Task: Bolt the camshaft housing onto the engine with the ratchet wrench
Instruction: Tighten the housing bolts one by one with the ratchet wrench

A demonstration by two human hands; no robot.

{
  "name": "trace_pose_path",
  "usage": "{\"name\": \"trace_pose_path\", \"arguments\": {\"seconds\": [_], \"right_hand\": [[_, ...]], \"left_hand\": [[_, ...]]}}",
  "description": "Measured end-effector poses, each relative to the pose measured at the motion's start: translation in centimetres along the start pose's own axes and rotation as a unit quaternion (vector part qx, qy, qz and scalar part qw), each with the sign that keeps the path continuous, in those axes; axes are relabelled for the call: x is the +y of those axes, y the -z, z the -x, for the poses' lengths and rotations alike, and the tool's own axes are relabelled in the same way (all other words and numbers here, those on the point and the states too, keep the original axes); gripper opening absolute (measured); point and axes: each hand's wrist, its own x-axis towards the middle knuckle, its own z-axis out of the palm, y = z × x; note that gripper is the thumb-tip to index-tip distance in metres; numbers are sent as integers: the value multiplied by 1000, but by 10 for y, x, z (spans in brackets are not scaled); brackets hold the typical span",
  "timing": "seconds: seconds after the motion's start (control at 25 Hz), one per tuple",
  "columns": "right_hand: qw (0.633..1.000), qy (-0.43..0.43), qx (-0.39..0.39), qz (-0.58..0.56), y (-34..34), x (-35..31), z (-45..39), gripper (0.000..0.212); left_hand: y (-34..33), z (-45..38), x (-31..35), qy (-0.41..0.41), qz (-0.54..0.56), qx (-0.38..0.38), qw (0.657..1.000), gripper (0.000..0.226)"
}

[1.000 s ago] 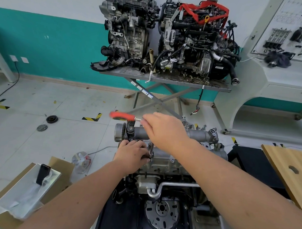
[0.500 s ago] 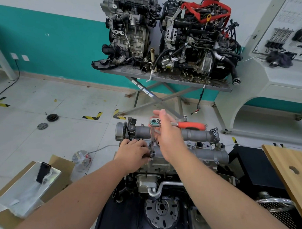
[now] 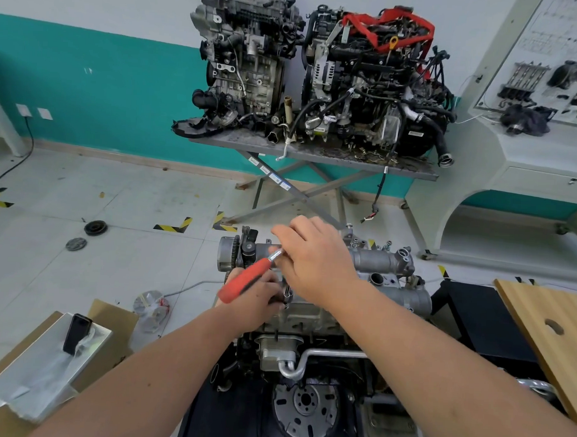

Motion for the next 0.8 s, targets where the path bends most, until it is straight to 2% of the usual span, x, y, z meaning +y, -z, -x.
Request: {"name": "trace_pose_path", "arguments": {"seconds": [0.12, 0.28, 0.36, 0.44, 0.48, 0.52, 0.56, 0.6, 0.64, 0.68, 0.72, 0.76, 0.8], "right_hand": [[994, 28, -98, -39, 13, 7, 3, 51], [993, 19, -107, -38, 25, 4, -1, 40], [987, -47, -146, -36, 25, -4, -15, 27], [949, -192, -228, -102, 23, -12, -29, 29], [901, -295, -247, -200, 23, -15, -33, 27], [822, -396, -238, -332, 22, -19, -34, 22], [721, -469, -207, -466, 21, -24, -33, 17], [613, -507, -150, -586, 19, -27, -30, 16], [523, -519, -81, -671, 16, -25, -26, 18], [465, -518, -18, -718, 12, -22, -21, 21], [429, -519, 29, -739, 9, -17, -17, 21], [421, -521, 57, -740, 7, -15, -13, 17], [458, -521, 69, -718, 3, -12, -10, 11]], "left_hand": [[-3, -3, -2, -15, -2, -16, 1000, 31], [-3, 0, -1, 19, -39, 3, 999, 28], [-3, 0, 0, 26, -67, 5, 997, 30], [-3, 0, 0, 30, -57, 4, 998, 28], [-3, 0, 0, 30, -51, 6, 998, 27], [-4, 0, -1, 30, -48, 6, 998, 26], [-4, 0, -1, 29, -49, 6, 998, 26], [-4, -1, -2, 30, -53, 5, 998, 28], [-4, -1, -2, 30, -58, 2, 998, 29], [-3, -1, -1, 29, -61, 0, 998, 30], [-4, -2, -1, 28, -63, 1, 998, 31], [-4, -2, -1, 27, -63, 2, 998, 32], [-4, -2, -2, 26, -65, 2, 998, 33]]}}
